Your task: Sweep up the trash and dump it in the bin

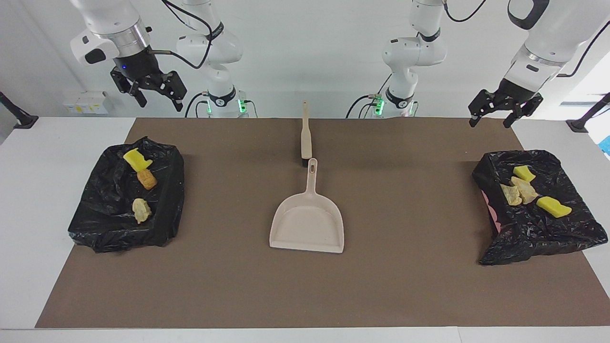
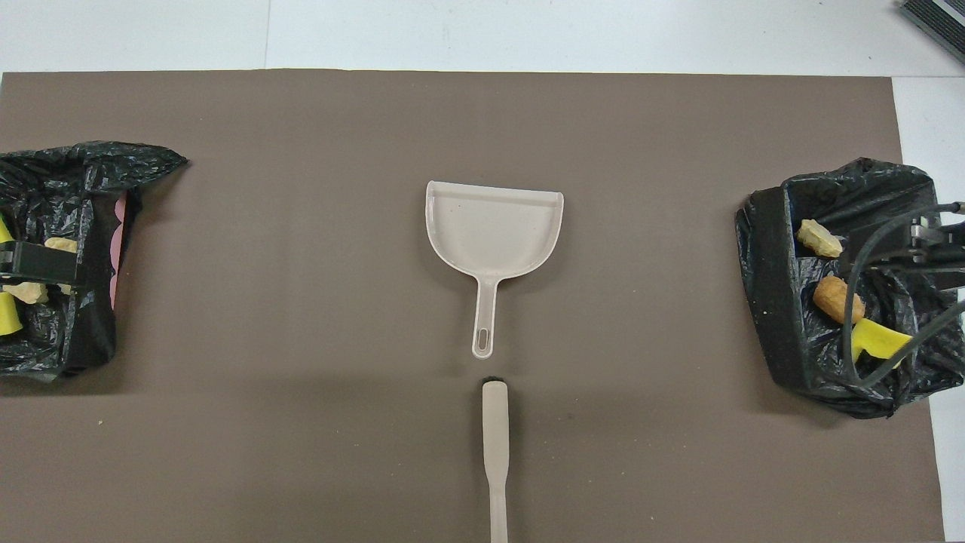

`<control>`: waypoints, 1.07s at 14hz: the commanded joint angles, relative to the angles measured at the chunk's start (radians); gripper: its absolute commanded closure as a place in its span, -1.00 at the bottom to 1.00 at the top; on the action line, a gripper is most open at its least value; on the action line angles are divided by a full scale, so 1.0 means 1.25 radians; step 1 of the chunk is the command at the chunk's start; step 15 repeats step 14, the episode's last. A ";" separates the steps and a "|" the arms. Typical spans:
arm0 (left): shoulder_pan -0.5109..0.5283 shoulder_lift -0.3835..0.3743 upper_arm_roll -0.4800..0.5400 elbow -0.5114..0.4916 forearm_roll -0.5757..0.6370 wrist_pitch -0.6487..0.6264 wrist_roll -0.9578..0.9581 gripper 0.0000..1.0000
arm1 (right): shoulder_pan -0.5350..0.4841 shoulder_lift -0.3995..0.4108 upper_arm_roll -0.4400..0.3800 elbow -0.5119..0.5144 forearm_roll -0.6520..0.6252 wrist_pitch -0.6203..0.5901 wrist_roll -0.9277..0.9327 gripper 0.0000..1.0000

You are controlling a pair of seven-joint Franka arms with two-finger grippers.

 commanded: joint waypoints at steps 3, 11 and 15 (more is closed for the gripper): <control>-0.005 -0.017 -0.006 -0.011 0.040 -0.017 0.017 -1.00 | -0.011 -0.020 0.004 -0.031 0.004 0.015 -0.019 -1.00; -0.007 0.022 -0.012 0.050 0.031 -0.057 0.014 -1.00 | -0.012 -0.040 0.000 -0.058 0.004 0.016 -0.021 -1.00; -0.009 0.064 -0.013 0.092 0.030 -0.055 0.009 -1.00 | -0.012 -0.041 0.000 -0.061 0.004 0.015 -0.021 -1.00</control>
